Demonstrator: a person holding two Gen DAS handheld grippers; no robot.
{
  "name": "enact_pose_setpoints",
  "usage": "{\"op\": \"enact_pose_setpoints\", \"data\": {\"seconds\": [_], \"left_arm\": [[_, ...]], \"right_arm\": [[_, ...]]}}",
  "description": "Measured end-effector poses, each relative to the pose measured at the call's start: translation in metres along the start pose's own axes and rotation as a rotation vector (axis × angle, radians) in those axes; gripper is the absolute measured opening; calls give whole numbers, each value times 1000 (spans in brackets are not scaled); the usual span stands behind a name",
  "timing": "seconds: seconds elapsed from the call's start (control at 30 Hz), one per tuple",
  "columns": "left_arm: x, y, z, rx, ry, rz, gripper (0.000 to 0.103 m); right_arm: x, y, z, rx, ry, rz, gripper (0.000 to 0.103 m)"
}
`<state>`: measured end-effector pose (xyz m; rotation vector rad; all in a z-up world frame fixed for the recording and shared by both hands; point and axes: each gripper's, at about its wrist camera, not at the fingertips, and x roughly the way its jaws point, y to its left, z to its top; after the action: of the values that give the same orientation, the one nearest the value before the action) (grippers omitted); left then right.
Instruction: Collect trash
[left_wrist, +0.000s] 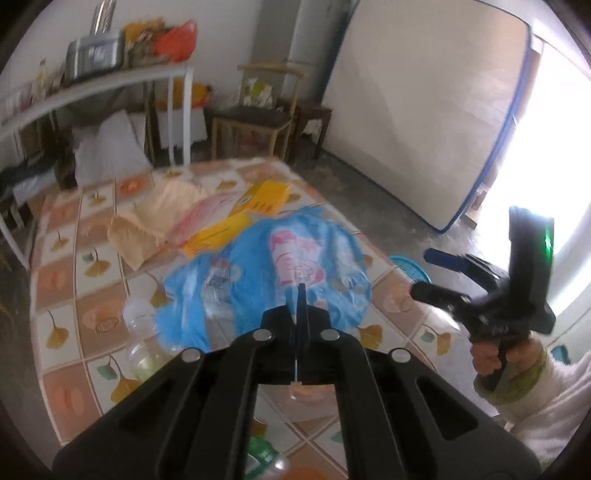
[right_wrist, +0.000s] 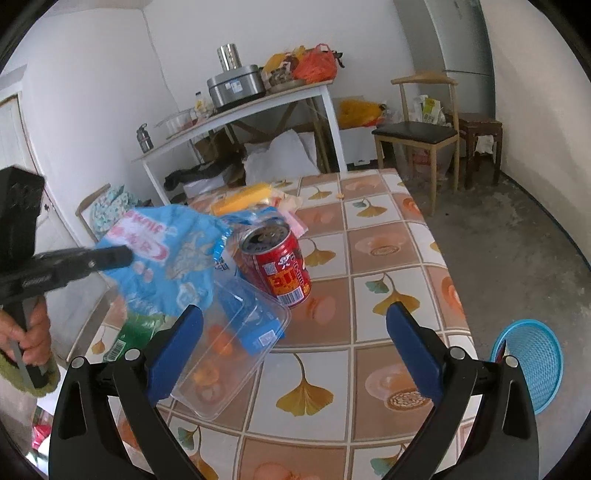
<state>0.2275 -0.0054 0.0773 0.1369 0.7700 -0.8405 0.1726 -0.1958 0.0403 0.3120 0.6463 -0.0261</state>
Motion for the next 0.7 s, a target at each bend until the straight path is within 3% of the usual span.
{"op": "enact_pose_setpoints", "data": {"seconds": [0.13, 0.3, 0.5, 0.7], "left_arm": [[-16, -26, -11, 44, -4, -14, 0], [-28, -54, -41, 80, 19, -37, 0], [-45, -79, -69, 108, 17, -100, 0], [-59, -103, -82, 101, -4, -240, 0]], "right_arm": [[-18, -5, 3, 25, -53, 32, 91], [-31, -4, 5, 46, -65, 163, 67], [1, 8, -5, 40, 88, 285, 38], [2, -4, -33, 77, 209, 364, 26]]}}
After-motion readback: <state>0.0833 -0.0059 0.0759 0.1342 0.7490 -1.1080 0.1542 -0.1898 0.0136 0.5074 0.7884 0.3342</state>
